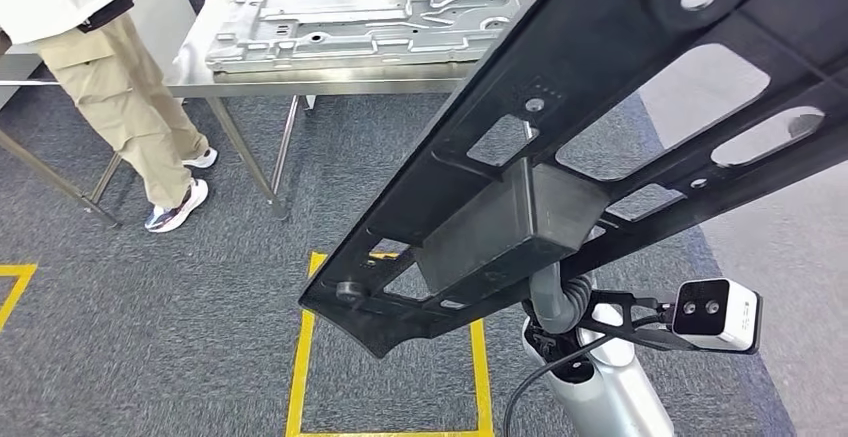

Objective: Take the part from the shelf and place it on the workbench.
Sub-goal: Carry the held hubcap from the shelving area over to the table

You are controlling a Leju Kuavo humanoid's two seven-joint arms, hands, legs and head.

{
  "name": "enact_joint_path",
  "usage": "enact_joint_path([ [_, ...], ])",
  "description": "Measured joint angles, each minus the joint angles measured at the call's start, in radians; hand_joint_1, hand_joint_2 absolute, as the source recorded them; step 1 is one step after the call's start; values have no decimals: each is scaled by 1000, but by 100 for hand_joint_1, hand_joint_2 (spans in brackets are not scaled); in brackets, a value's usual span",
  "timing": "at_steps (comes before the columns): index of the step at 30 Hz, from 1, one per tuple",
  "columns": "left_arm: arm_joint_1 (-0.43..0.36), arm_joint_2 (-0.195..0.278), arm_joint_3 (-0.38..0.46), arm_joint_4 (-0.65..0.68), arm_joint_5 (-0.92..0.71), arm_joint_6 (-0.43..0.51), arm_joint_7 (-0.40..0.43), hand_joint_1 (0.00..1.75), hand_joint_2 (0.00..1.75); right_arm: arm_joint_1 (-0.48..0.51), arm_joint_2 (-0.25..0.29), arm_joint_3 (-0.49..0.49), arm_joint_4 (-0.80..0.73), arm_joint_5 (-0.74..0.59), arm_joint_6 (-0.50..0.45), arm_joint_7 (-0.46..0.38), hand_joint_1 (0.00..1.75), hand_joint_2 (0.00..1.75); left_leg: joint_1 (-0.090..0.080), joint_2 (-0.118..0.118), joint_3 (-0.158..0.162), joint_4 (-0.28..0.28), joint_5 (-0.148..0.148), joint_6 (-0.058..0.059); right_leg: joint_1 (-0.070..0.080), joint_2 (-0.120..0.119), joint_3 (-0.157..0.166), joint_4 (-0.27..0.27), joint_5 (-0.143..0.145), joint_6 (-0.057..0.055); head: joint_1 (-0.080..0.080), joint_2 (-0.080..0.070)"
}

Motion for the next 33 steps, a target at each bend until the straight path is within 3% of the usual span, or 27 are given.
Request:
enact_joint_path([
  [1,0,1,-1,0,2,0,-1,0,175,1,0,0,0,4,-2,-3,175,175,0,-1,26,-69,47,5,1,5,6,0,-4,1,0,0],
  [3,-3,3,-1,1,7,0,-4,0,175,1,0,-1,1,15,-5,-7,175,175,-4,-8,80,-196,102,18,3,12,14,0,-11,6,1,0],
  [6,-6,5,-3,1,10,-1,-8,0,175,3,0,-1,1,21,-5,-8,175,175,-10,-12,99,-244,103,32,3,18,13,-2,-14,23,1,0],
  [9,-4,5,-5,1,12,-1,-10,0,175,3,0,-3,-1,21,-4,-9,175,175,-3,-10,113,-259,104,48,3,1,4,30,-36,40,4,0],
  [12,-3,5,-10,1,13,-1,-11,0,175,6,0,-8,-2,21,-4,-10,175,175,-2,-7,123,-263,96,59,-1,-17,-99,220,-115,52,7,0],
  [13,-3,5,-10,1,13,-1,-11,0,175,9,0,-10,-2,21,-4,-10,175,175,-2,-7,127,-263,92,60,-4,-18,-136,277,-127,55,7,0],
  [14,-3,5,-11,1,13,-1,-11,0,175,10,0,-11,-2,21,-4,-10,175,175,-2,-7,132,-263,87,59,-5,-19,-152,293,-117,57,7,0],
  [15,-2,5,-12,1,13,-1,-11,0,175,11,0,-13,-2,21,-4,-10,175,175,-2,-7,139,-263,82,58,-7,-20,-147,266,-87,58,7,0],
  [17,-1,4,-13,1,13,-2,-11,0,175,11,0,-16,-2,21,-3,-10,175,175,-2,-6,156,-262,69,52,-8,-28,-86,125,-3,54,8,0],
  [19,-2,3,-14,1,13,-2,-12,0,175,11,0,-17,-2,22,-3,-10,175,175,-5,-6,166,-262,55,42,-4,-35,-35,17,31,45,7,0],
  [21,-3,3,-16,1,12,-2,-12,0,175,10,0,-19,-3,22,-3,-9,175,175,-6,-4,172,-265,46,30,2,-34,-25,-1,22,32,6,0],
  [24,-5,2,-17,1,12,-4,-13,0,175,9,0,-21,-4,24,-3,-9,175,175,-3,-2,176,-244,28,13,-2,-28,-4,-16,16,15,4,0],
  [26,-6,3,-18,1,12,-4,-14,0,175,7,1,-22,-4,24,-3,-9,175,175,0,-3,120,-133,-15,3,-5,-28,15,-24,7,7,1,0],
  [28,-3,4,-18,1,13,-4,-13,0,175,8,1,-22,-4,25,-3,-8,175,175,1,-3,26,9,-53,-3,-5,-26,30,-24,-7,5,0,0],
  [29,-1,4,-18,1,14,-4,-13,0,175,9,1,-22,-3,25,-3,-8,175,175,2,-3,-7,42,-45,-4,-5,-24,39,-24,-15,5,0,0],
  [30,1,4,-18,1,15,-4,-12,0,175,10,1,-22,-3,25,-3,-7,175,175,2,-3,-21,33,-15,-3,-5,-22,52,-24,-25,6,0,0],
  [31,1,5,-18,1,15,-4,-12,0,175,10,1,-22,-2,26,-3,-7,175,175,2,-3,-15,-14,33,-1,-5,-20,66,-24,-35,8,0,0],
  [32,2,5,-18,1,16,-4,-12,0,175,9,1,-22,-2,26,-3,-7,175,175,2,-3,5,-89,89,3,-5,-19,81,-24,-46,11,0,0],
  [33,2,6,-18,2,16,-4,-12,0,175,8,1,-22,-2,26,-3,-7,175,175,-1,-4,29,-156,127,9,-4,-19,94,-25,-57,15,1,0],
])
